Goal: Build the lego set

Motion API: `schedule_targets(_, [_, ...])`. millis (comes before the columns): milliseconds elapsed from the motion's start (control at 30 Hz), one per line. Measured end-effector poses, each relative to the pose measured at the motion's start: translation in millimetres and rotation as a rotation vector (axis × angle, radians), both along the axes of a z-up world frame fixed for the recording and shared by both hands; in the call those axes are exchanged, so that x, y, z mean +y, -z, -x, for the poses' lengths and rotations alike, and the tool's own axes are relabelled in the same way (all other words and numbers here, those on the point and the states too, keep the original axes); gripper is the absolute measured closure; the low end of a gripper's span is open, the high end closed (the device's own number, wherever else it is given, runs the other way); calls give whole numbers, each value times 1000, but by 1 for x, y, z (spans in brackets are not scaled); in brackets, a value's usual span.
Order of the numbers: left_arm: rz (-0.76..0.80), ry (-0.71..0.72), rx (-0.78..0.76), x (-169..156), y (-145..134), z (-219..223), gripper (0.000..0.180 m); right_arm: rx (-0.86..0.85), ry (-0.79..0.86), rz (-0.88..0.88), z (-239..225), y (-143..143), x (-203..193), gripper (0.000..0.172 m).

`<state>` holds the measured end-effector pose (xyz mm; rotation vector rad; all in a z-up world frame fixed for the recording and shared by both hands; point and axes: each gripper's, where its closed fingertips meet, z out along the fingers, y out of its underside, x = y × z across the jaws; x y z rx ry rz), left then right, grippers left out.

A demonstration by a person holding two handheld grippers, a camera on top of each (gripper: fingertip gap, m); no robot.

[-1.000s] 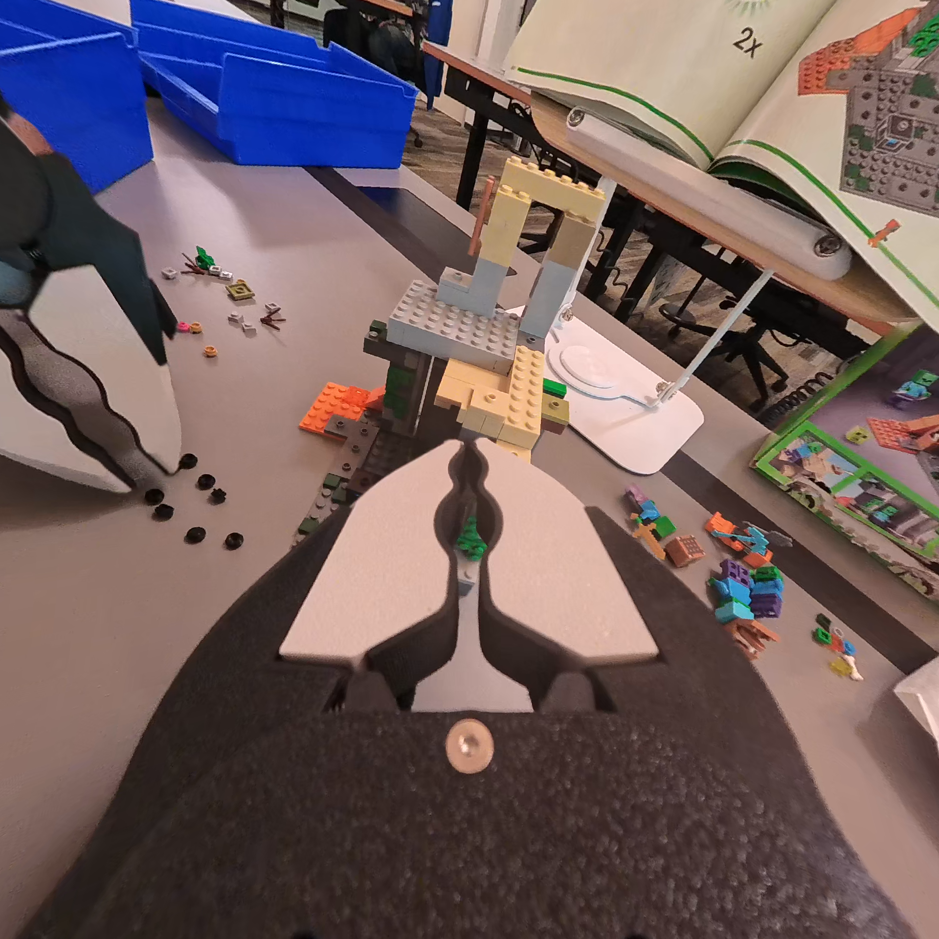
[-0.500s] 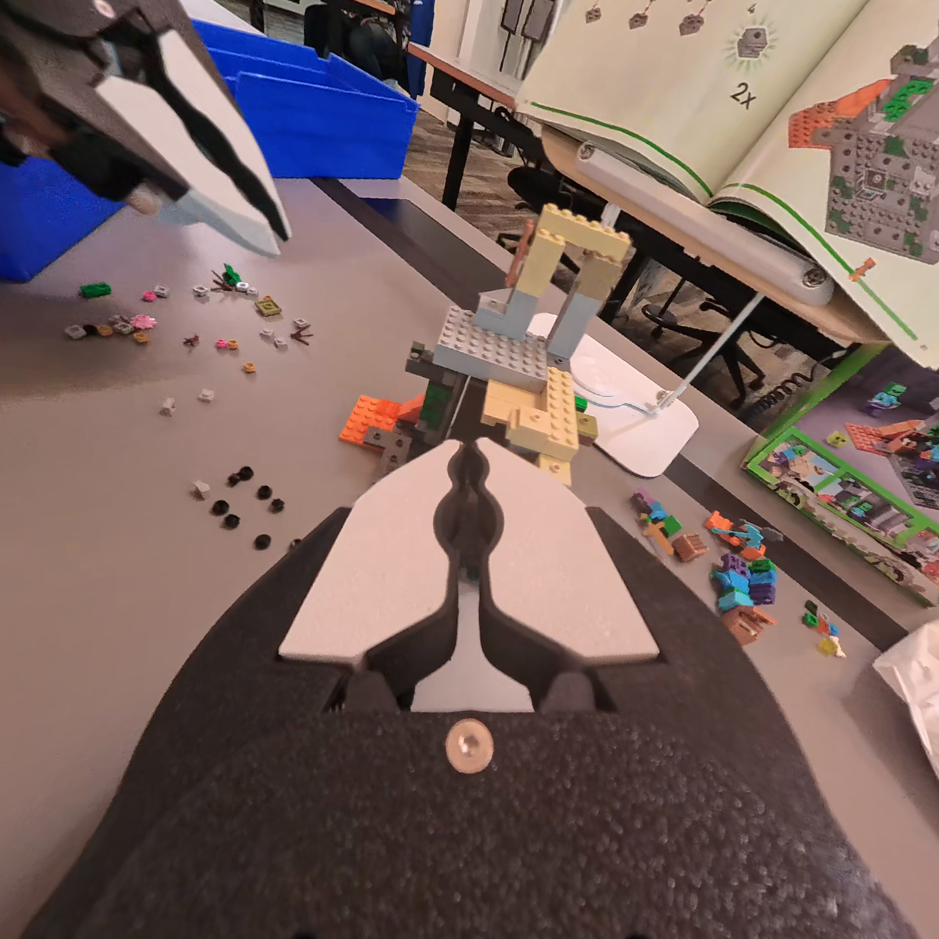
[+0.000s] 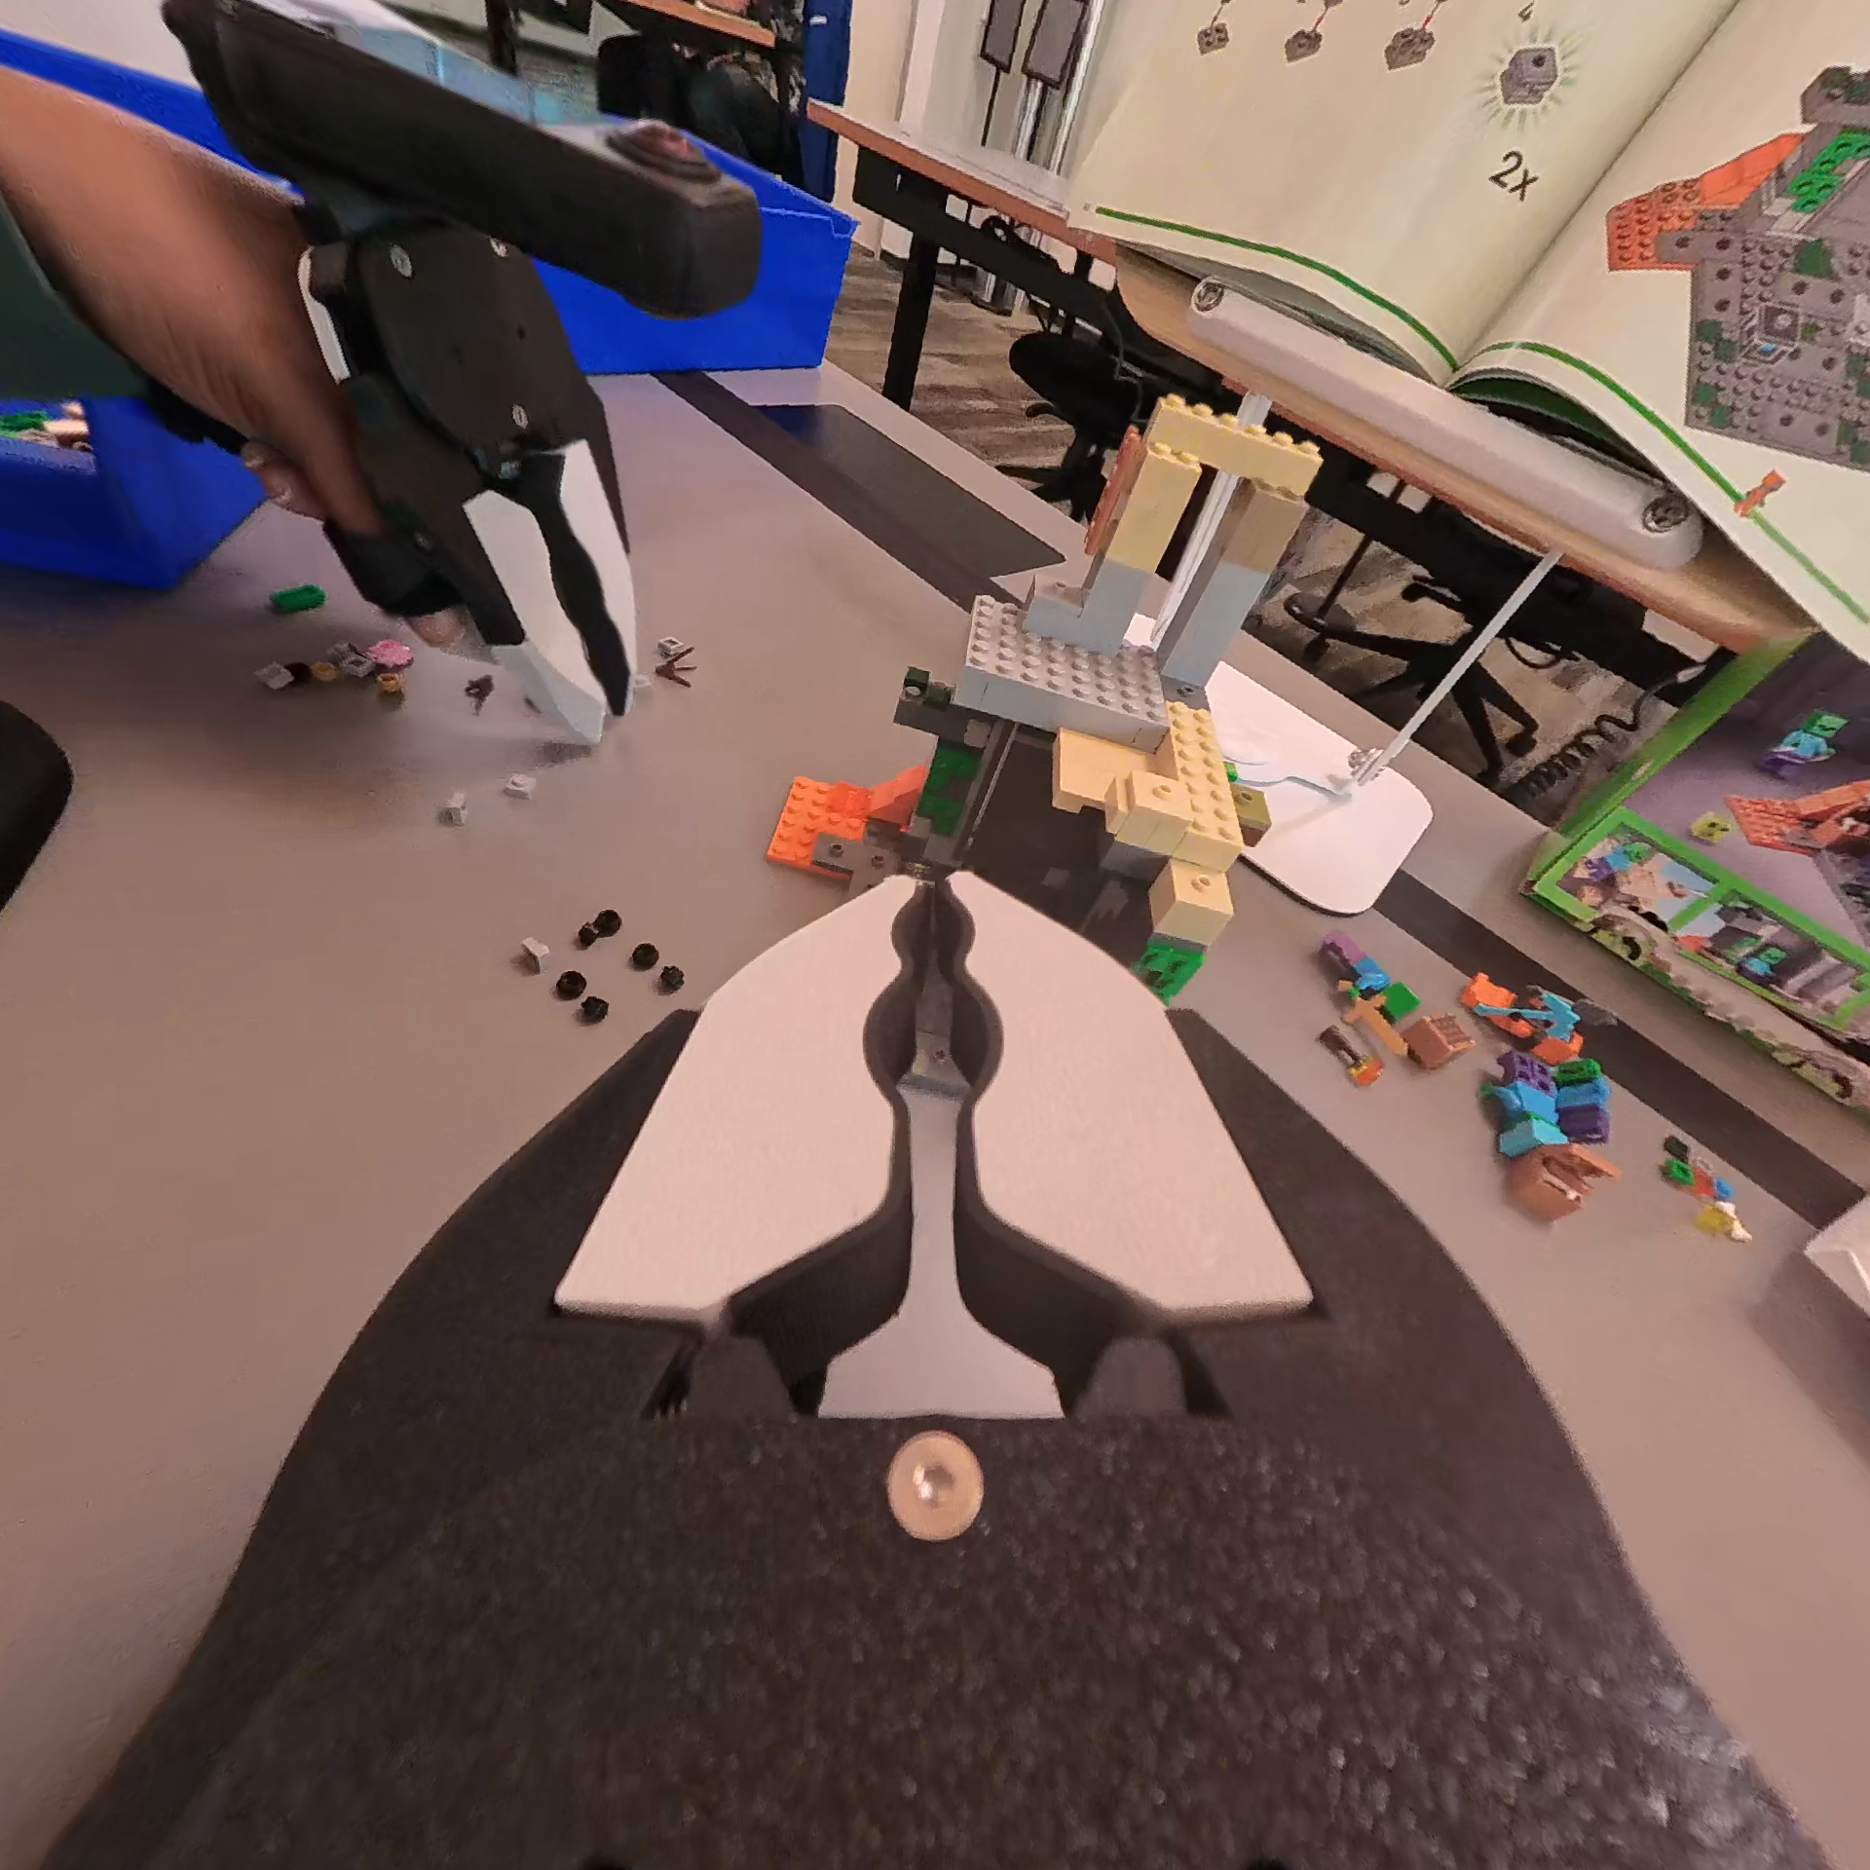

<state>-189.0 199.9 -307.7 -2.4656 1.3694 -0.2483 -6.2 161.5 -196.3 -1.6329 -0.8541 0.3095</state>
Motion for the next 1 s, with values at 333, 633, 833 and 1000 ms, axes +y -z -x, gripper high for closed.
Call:
schedule_targets(333, [35,-26,1,-9,2,-2,173,23,-6,2,-4,1,0,172])
schedule_targets(633, [-336,-259,-241,26,-39,-20,166,44,-13,-1,-6,1,-2,172])
schedule_targets(833, [-577,-359,-365,18,-79,-21,164,65,-30,3,-5,1,-4,172])
schedule_targets(1000, [-654,-374,-454,-13,-97,-35,167,61,-38,-3,-4,2,-6,172])
